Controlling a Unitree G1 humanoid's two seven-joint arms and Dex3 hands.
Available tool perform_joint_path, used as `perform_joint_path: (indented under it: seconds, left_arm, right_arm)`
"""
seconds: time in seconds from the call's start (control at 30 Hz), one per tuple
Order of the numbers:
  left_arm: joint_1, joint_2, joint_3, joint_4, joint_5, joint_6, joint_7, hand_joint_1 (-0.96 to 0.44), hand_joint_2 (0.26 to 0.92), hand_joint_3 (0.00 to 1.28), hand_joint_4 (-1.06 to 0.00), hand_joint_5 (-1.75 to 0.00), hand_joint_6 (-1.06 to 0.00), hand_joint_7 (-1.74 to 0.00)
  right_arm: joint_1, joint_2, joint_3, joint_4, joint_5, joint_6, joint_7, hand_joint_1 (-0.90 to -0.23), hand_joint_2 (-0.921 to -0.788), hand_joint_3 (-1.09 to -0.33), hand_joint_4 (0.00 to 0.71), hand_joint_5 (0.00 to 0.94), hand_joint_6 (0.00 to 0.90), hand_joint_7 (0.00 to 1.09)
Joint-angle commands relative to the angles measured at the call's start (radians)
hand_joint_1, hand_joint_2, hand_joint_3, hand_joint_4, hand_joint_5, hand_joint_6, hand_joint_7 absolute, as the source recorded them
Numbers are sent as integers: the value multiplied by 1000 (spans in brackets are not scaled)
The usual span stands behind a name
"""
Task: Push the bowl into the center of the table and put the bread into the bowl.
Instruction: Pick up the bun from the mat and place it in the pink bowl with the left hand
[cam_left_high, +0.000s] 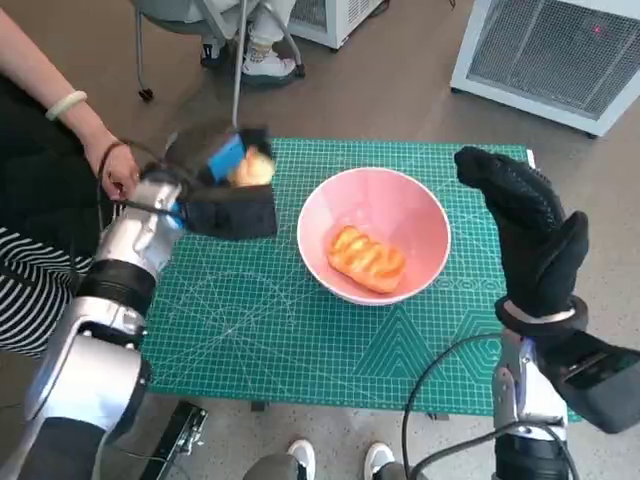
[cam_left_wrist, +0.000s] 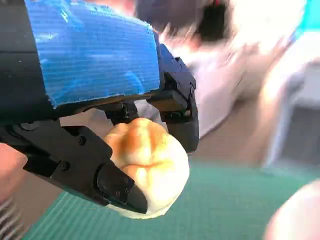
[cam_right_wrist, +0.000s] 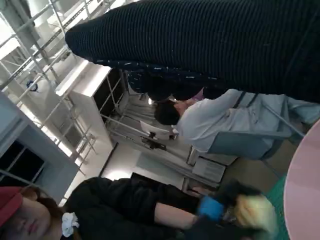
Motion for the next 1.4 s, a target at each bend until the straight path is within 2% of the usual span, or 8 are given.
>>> perform_joint_path:
  seconds: [0.03,0.23,0.73,0.83,0.93,0.97,1.13,1.4]
  left_arm:
    - [77,12,55,-251,-51,-56,3,1,920,43,-742,-1083,-624,-1188]
    - [164,-2,79,-449,-75,-69,-29,1,920,17,-768,-1054,-658,-1153]
    - [255,-40,71,-525,-123,-100,-215,-1,920,74,-729,-1164,-573,-1164]
    - [264,-48,78,-526,-166,-91,-289,-62,860,35,-624,-534,-532,-661]
    - [265,-48,78,-517,-201,-87,-357,-102,837,21,-512,-176,-503,-312]
    - [265,-46,77,-514,-208,-86,-375,-128,834,18,-390,-112,-443,-219]
    - [262,-43,76,-506,-207,-86,-423,-238,832,12,-100,-19,-254,-39]
    - [264,-48,87,-508,-203,-86,-435,-264,833,7,-38,-1,-212,-2]
  right_arm:
    - [7,-9,0,18,3,6,11,-691,-921,-675,163,0,79,433]
    - [0,-10,0,26,6,3,16,-691,-921,-675,163,0,79,432]
    - [10,-11,-6,22,20,-3,22,-691,-921,-675,163,0,78,432]
    - [13,-11,-8,20,21,-4,22,-691,-921,-675,162,0,78,432]
    - [15,-11,-9,18,21,-5,20,-691,-921,-675,162,0,78,432]
    - [15,-10,-9,18,21,-5,20,-691,-921,-675,162,1,78,432]
    - [17,-8,-9,15,22,-4,18,-691,-921,-675,162,1,78,432]
    - [17,-8,-9,15,22,-4,18,-691,-921,-675,162,1,78,432]
